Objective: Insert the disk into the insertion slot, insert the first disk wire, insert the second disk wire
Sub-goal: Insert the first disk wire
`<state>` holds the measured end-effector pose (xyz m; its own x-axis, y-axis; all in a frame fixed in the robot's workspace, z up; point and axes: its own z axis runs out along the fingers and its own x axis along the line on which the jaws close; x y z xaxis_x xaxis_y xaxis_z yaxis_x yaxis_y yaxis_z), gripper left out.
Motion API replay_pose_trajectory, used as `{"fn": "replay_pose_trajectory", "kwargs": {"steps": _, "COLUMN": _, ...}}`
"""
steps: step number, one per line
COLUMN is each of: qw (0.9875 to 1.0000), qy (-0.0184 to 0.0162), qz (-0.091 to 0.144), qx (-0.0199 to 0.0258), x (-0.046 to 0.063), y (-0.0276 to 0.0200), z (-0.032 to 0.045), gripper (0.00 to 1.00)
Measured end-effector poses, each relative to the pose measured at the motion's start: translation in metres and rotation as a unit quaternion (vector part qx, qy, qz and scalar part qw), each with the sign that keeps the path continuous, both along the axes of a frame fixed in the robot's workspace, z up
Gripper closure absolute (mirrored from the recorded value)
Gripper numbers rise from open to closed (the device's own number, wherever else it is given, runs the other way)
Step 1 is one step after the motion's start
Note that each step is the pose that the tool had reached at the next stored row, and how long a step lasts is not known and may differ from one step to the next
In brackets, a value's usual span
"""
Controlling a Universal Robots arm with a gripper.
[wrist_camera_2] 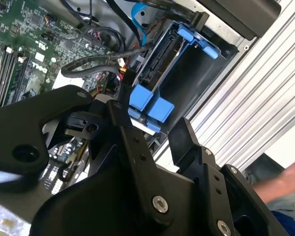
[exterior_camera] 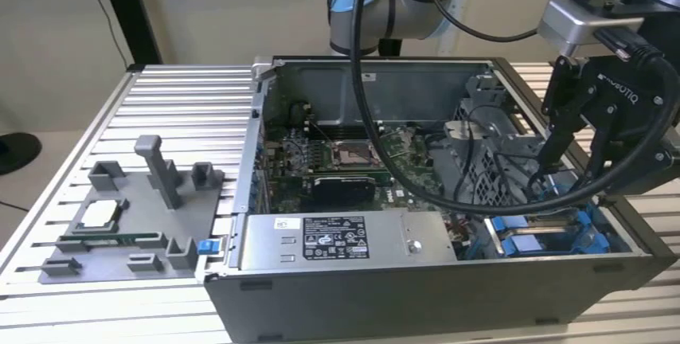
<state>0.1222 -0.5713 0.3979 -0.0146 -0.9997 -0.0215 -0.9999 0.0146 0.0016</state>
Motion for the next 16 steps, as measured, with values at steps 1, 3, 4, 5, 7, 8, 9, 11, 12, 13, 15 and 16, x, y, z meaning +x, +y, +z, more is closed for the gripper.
{"fn": "replay_pose_trajectory", "kwargs": {"steps": 1, "qw": 1.0000, "qy": 0.0000, "qz": 0.000, "qx": 0.0000, "x": 0.000, "y": 0.0000, "z": 0.0000, "gripper": 0.00}}
{"fn": "replay_pose_trajectory", "kwargs": {"steps": 3, "qw": 1.0000, "qy": 0.0000, "qz": 0.000, "qx": 0.0000, "x": 0.000, "y": 0.0000, "z": 0.0000, "gripper": 0.00}}
{"fn": "replay_pose_trajectory", "kwargs": {"steps": 4, "qw": 1.0000, "qy": 0.0000, "qz": 0.000, "qx": 0.0000, "x": 0.000, "y": 0.0000, "z": 0.0000, "gripper": 0.00}}
{"fn": "replay_pose_trajectory", "kwargs": {"steps": 5, "qw": 1.0000, "qy": -0.0001, "qz": 0.000, "qx": 0.0000, "x": 0.000, "y": 0.0000, "z": -0.0001, "gripper": 0.00}}
{"fn": "replay_pose_trajectory", "kwargs": {"steps": 7, "qw": 1.0000, "qy": -0.0009, "qz": 0.000, "qx": 0.0001, "x": 0.000, "y": 0.0004, "z": -0.0006, "gripper": 0.00}}
{"fn": "replay_pose_trajectory", "kwargs": {"steps": 8, "qw": 1.0000, "qy": -0.0020, "qz": 0.000, "qx": 0.0000, "x": 0.000, "y": 0.0008, "z": -0.0007, "gripper": 0.00}}
{"fn": "replay_pose_trajectory", "kwargs": {"steps": 9, "qw": 1.0000, "qy": -0.0034, "qz": 0.000, "qx": 0.0000, "x": 0.000, "y": 0.0017, "z": -0.0011, "gripper": 0.00}}
{"fn": "replay_pose_trajectory", "kwargs": {"steps": 11, "qw": 1.0000, "qy": -0.0056, "qz": 0.000, "qx": 0.0000, "x": 0.000, "y": 0.0051, "z": -0.0013, "gripper": 0.00}}
{"fn": "replay_pose_trajectory", "kwargs": {"steps": 12, "qw": 1.0000, "qy": -0.0065, "qz": 0.000, "qx": 0.0000, "x": 0.000, "y": 0.0079, "z": -0.0013, "gripper": 0.00}}
{"fn": "replay_pose_trajectory", "kwargs": {"steps": 13, "qw": 1.0000, "qy": -0.0073, "qz": 0.000, "qx": 0.0000, "x": 0.000, "y": 0.0111, "z": -0.0013, "gripper": 0.00}}
{"fn": "replay_pose_trajectory", "kwargs": {"steps": 15, "qw": 1.0000, "qy": -0.0091, "qz": 0.000, "qx": 0.0001, "x": 0.000, "y": 0.0145, "z": -0.0014, "gripper": 0.00}}
{"fn": "replay_pose_trajectory", "kwargs": {"steps": 16, "qw": 1.0000, "qy": -0.0091, "qz": 0.000, "qx": 0.0006, "x": 0.000, "y": 0.0145, "z": -0.0017, "gripper": 0.00}}
